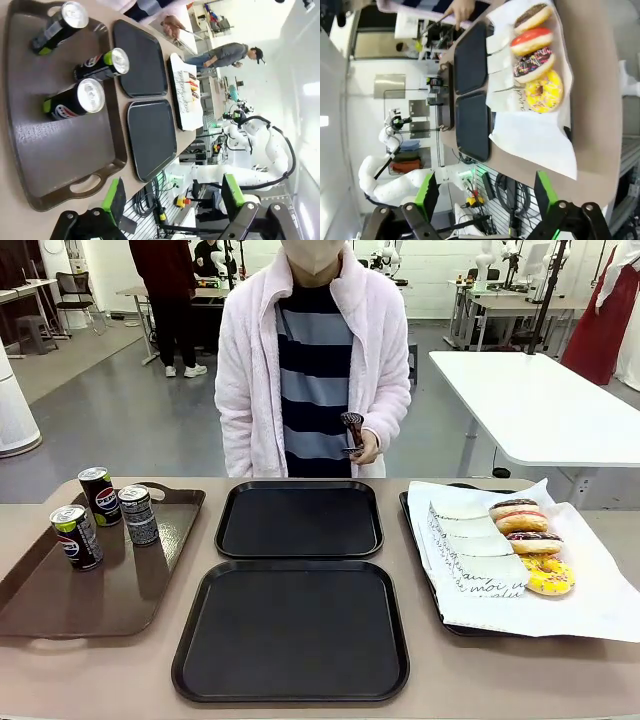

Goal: Set up donuts and drinks on trays.
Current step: Pick up one Pepsi coke and place it on the Flat Tray.

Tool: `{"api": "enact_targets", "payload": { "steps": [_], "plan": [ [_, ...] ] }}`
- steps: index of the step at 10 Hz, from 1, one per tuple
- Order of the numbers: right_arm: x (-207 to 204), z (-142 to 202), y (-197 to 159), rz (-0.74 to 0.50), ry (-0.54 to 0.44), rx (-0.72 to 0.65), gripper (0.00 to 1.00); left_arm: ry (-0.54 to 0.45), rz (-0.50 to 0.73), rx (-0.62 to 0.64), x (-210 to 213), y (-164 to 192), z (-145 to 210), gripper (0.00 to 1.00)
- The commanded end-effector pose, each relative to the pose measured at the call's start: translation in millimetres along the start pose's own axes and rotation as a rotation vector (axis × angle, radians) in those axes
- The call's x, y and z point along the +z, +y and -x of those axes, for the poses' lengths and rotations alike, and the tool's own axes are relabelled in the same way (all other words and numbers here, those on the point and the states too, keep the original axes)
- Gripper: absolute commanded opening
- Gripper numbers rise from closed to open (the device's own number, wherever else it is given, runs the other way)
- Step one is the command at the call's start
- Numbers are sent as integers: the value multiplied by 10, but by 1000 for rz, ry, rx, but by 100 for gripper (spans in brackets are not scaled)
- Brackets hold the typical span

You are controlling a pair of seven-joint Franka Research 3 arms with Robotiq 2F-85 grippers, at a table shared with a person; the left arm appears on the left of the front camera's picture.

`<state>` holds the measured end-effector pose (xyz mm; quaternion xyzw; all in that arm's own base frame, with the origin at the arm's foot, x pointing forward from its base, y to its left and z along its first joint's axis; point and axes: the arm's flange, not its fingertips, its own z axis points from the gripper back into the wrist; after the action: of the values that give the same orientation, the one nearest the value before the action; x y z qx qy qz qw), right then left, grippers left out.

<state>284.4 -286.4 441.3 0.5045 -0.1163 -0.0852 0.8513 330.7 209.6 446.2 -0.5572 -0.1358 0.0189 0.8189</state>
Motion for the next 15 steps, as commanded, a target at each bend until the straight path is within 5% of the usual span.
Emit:
{"api": "enact_targets", "payload": {
  "steps": [1,15],
  "plan": [
    [6,-49,-23,38,-14,-6,100,-39,-12,20,52,19,-46,100],
    [3,-14,-63,13,-7,-15,100,-10,-7,18,38,63,8,100]
  ]
}}
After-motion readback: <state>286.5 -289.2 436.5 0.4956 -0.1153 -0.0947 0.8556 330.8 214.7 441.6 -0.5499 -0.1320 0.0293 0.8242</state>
